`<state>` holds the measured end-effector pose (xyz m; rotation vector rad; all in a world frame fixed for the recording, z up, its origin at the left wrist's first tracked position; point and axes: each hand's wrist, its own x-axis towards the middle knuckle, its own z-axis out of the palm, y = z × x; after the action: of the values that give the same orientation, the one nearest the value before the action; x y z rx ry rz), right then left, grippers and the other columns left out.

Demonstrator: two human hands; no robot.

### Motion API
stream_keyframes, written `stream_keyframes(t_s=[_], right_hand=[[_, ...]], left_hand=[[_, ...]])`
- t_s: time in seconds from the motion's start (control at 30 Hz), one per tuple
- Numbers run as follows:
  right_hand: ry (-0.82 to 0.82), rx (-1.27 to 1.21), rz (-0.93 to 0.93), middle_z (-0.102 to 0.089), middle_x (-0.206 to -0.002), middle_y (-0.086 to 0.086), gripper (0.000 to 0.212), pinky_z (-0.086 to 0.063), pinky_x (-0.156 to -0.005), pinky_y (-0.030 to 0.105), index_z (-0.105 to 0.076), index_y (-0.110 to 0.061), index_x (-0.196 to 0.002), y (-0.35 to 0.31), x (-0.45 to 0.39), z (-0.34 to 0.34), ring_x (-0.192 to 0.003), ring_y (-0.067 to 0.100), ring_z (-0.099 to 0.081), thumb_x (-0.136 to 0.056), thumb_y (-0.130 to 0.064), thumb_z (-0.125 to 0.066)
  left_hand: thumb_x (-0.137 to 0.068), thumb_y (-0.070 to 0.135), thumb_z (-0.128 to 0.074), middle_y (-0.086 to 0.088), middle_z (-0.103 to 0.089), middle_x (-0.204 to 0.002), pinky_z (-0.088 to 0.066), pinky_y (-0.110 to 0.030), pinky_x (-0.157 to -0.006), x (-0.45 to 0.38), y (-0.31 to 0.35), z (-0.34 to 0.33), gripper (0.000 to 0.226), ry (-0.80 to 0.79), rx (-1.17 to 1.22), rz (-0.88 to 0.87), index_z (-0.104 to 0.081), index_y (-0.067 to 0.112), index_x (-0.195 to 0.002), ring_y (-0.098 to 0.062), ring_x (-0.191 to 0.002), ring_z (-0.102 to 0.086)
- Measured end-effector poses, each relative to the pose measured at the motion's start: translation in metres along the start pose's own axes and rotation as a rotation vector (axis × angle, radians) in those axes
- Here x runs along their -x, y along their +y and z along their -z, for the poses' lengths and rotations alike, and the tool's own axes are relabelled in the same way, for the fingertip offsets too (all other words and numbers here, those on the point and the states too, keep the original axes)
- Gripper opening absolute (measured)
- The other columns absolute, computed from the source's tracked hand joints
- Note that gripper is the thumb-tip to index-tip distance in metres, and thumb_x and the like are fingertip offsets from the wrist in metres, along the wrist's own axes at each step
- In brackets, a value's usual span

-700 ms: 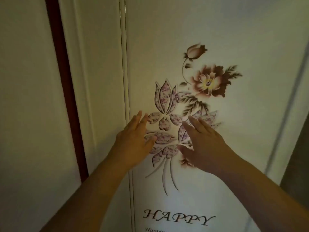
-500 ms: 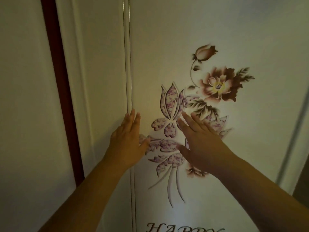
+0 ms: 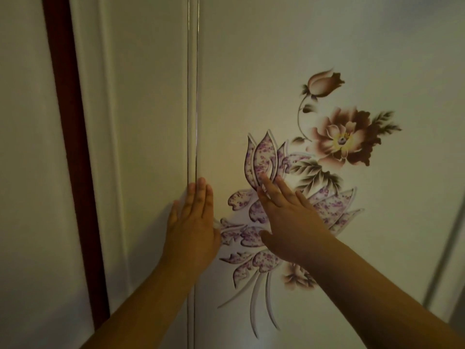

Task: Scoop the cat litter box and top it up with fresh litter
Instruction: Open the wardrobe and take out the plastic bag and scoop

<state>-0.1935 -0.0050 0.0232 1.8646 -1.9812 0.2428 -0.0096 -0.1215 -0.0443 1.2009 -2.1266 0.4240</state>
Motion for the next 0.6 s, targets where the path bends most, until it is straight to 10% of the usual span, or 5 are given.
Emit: stream_keyframes(t_s=[0.6], right_hand=[[0.002, 0.041, -0.111, 0.034, -0.159, -0.019, 0.093, -0.005, -0.124, 0.051, 0.006, -0.031, -0.159, -0.0025, 0.0047, 0.0001, -0.15, 0.01, 0.023, -0.091, -0.052, -0.053]], left_hand=[[-0.092, 0.042, -0.055, -0.003, 0.016, -0.168, -0.018, -0.055, -0.122, 0.0018, 0.0037, -0.007, 0.096, 0.032, -0.018, -0.021, 0.007, 0.014, -0.16, -0.024, -0.156, 0.01]])
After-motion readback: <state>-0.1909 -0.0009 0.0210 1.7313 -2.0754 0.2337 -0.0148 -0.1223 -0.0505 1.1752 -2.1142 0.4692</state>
